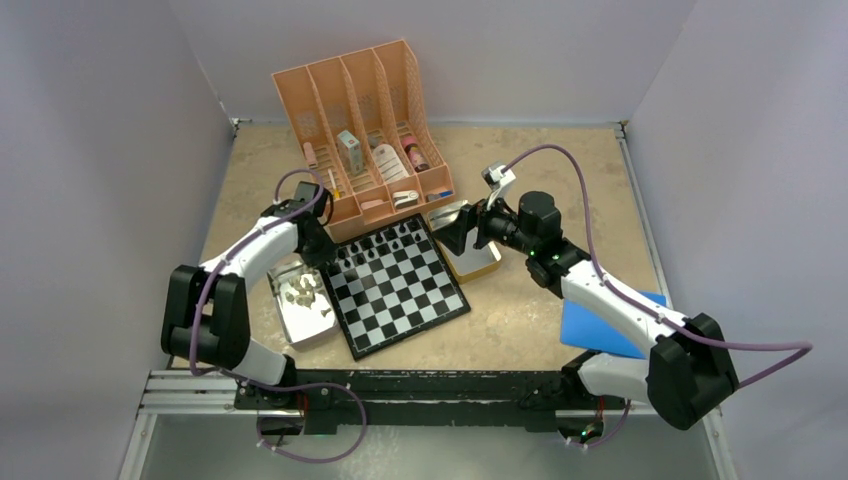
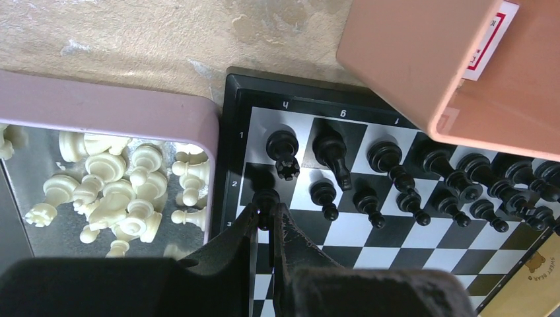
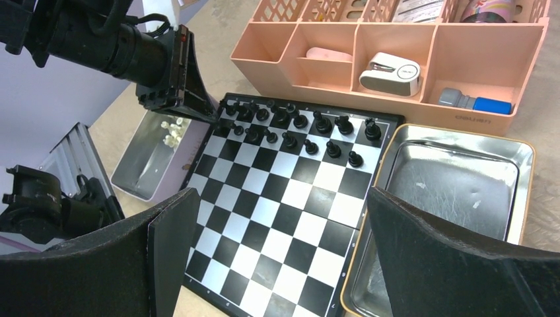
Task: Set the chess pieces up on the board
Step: Place the chess piece on the chessboard.
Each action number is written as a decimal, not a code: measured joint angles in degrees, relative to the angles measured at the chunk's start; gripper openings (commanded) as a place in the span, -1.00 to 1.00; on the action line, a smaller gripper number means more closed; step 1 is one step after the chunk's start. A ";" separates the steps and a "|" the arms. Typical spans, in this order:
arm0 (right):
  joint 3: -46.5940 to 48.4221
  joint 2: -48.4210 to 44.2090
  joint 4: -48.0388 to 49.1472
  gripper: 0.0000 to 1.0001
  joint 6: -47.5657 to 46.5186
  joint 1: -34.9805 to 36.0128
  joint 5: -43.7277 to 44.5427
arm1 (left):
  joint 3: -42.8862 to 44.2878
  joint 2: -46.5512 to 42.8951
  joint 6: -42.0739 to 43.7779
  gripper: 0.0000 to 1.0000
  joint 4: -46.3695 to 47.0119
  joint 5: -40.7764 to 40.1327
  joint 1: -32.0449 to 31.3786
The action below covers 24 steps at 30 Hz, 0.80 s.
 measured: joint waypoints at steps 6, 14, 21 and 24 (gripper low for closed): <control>0.00 0.00 -0.39 0.98 -0.15 -0.02 0.02 | 0.00 0.83 0.00 -1.00 0.13 -0.13 0.00; 0.00 -0.02 -0.92 0.98 -0.35 -0.02 0.00 | -0.02 1.81 0.15 -1.00 1.16 0.11 0.00; 0.00 -0.02 -1.33 0.98 -0.61 -0.02 0.00 | -0.02 1.84 0.11 -0.86 1.33 0.26 0.02; 0.00 -0.02 -1.44 0.98 -0.70 -0.02 0.00 | 0.00 1.84 0.09 -0.81 1.27 0.26 0.02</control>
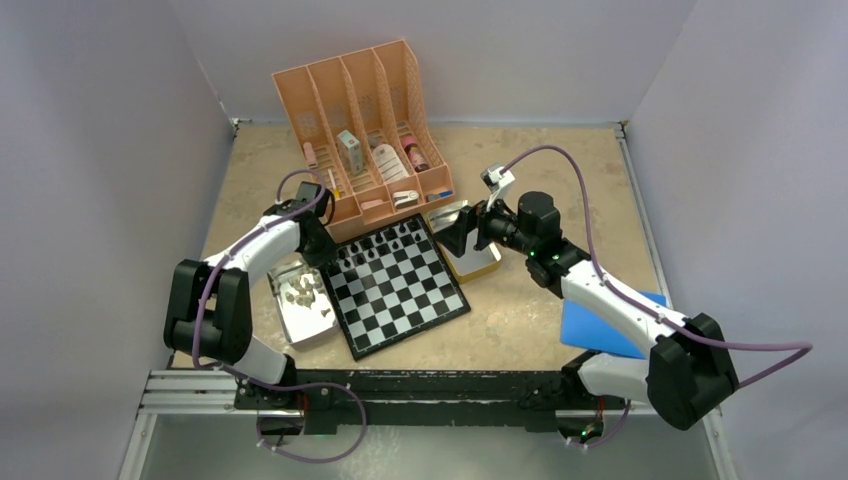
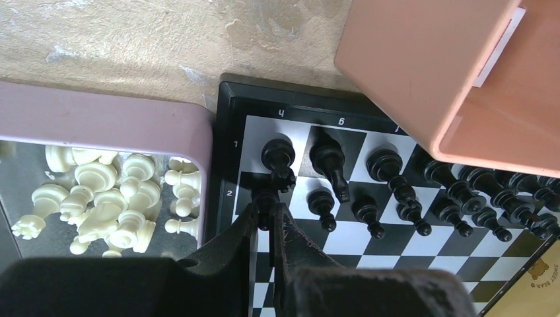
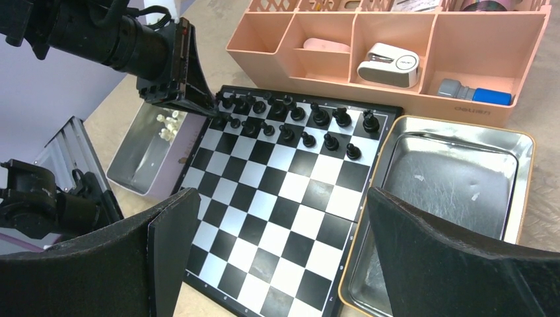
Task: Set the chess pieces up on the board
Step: Place the chess piece on the chessboard.
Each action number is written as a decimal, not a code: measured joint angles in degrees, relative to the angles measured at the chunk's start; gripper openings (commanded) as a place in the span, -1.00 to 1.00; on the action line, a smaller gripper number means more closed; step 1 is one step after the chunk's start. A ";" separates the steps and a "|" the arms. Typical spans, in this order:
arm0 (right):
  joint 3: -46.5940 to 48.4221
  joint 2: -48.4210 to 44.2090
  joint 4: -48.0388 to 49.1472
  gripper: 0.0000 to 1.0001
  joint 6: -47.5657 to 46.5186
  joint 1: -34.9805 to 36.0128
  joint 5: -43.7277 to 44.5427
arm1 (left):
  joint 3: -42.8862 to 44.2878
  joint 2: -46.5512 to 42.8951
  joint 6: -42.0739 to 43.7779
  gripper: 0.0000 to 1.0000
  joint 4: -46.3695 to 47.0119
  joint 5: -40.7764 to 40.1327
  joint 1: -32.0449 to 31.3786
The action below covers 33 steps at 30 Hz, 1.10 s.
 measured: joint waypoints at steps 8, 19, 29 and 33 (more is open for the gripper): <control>0.00 0.00 -0.04 0.98 -0.26 0.00 -0.02 | 0.00 0.02 -0.04 -0.69 -0.28 0.09 0.00; 0.00 0.00 -0.17 0.98 -0.55 0.00 -0.09 | 0.04 0.00 0.11 -0.60 -1.44 0.02 0.00; 0.00 0.59 -0.20 0.98 -0.57 0.00 -0.26 | 0.07 -0.02 1.44 -0.63 -1.18 0.02 0.00; 0.00 0.87 -0.17 0.98 -0.57 0.00 -0.26 | 0.04 -0.02 1.46 -0.69 -0.46 0.02 0.00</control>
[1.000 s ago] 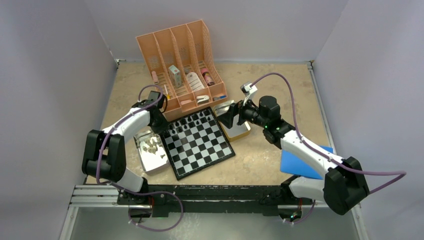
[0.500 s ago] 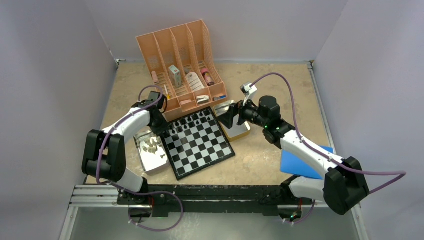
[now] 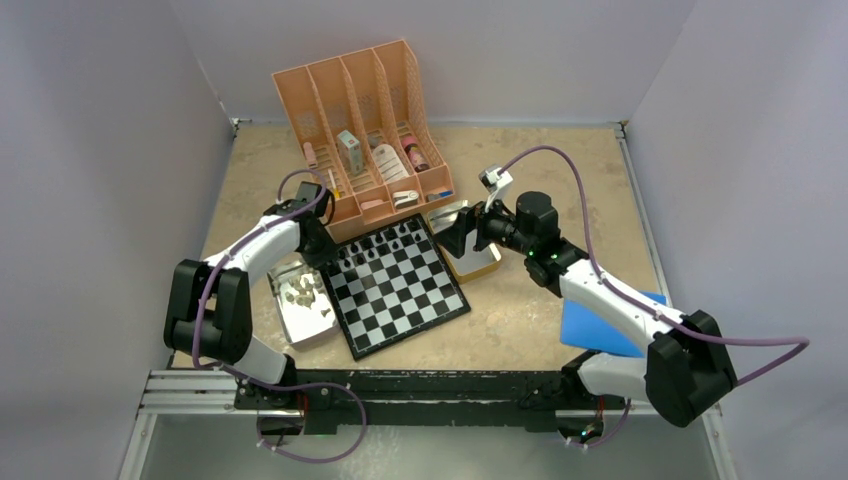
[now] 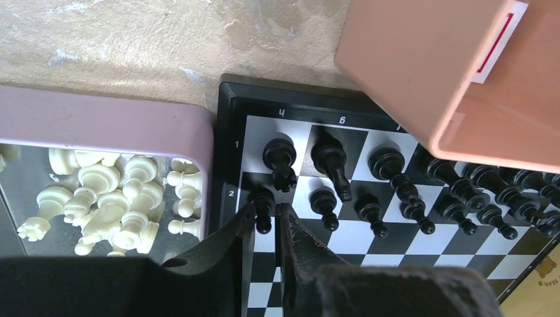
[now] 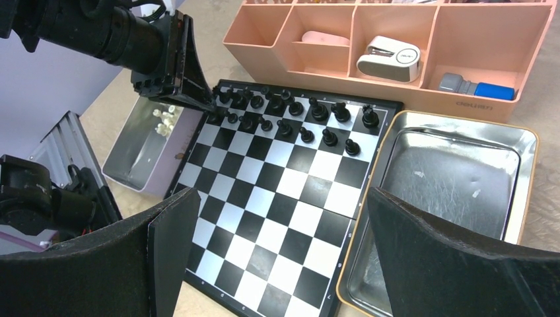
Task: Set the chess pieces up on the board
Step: Place the chess piece on the chessboard, then reset both arms
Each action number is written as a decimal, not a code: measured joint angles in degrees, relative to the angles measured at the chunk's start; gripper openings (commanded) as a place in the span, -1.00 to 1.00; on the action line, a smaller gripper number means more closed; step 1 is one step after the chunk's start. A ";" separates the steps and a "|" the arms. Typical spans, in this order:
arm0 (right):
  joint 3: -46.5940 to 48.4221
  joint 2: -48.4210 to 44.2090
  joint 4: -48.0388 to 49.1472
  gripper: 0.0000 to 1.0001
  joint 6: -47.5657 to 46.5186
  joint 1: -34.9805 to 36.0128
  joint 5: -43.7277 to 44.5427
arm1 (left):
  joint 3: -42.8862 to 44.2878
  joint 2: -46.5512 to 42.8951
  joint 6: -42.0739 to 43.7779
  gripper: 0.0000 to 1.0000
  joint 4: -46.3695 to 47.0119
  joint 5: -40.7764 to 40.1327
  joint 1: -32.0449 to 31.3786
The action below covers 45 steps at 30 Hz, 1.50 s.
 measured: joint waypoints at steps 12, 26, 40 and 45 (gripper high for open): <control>0.00 0.00 -0.02 0.98 -0.35 0.00 -0.04 | 0.00 0.00 0.24 -0.76 1.60 -0.04 0.00; 0.00 1.66 -0.02 0.98 -0.39 0.00 -0.81 | 1.55 -6.08 3.04 -0.12 -0.11 -0.22 0.00; 4.90 1.11 -11.21 0.98 3.43 0.00 14.29 | 3.21 -29.00 16.79 0.17 7.34 18.91 0.02; 9.42 -3.19 -16.87 0.97 6.12 -0.02 21.73 | 2.73 -36.28 20.87 0.17 11.30 29.53 0.02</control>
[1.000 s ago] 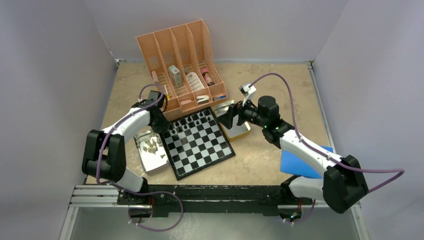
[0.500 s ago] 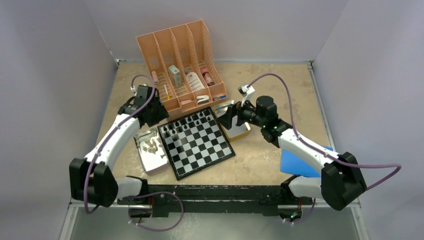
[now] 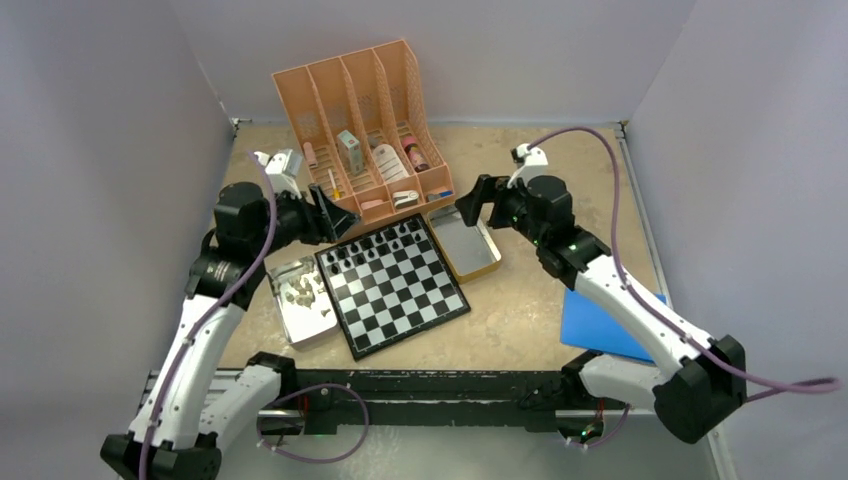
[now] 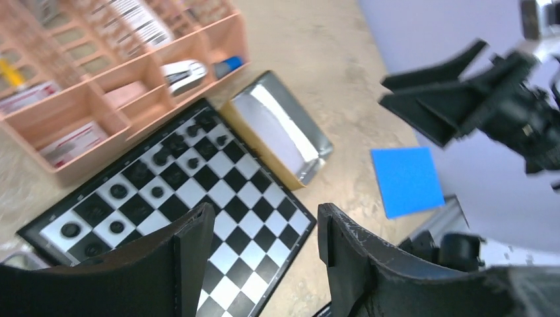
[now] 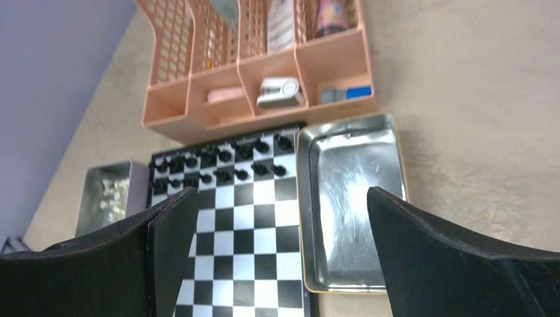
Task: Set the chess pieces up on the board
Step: Reset both arms
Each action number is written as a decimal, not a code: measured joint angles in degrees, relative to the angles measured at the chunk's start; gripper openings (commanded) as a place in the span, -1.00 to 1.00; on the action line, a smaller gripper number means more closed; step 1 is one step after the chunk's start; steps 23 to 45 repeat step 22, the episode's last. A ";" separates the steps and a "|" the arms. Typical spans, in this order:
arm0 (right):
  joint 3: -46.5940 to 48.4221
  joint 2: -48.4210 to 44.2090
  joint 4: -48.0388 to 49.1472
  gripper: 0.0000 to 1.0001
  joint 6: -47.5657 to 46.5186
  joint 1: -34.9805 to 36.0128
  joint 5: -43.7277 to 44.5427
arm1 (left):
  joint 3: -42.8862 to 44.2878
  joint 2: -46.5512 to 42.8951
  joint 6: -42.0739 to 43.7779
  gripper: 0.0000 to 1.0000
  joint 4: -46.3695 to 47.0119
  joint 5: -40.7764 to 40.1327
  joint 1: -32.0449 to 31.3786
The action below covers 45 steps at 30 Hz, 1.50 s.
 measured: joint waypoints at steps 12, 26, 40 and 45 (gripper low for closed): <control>0.35 -14.21 -5.18 0.98 1.07 0.00 4.44 | -9.92 -15.32 -0.66 0.17 5.29 12.90 0.00; -2.75 -16.50 -7.80 0.98 3.04 0.00 4.04 | -11.63 -16.35 -2.12 0.17 6.01 13.55 0.00; -2.75 -16.50 -7.80 0.98 3.04 0.00 4.04 | -11.63 -16.35 -2.12 0.17 6.01 13.55 0.00; -2.75 -16.50 -7.80 0.98 3.04 0.00 4.04 | -11.63 -16.35 -2.12 0.17 6.01 13.55 0.00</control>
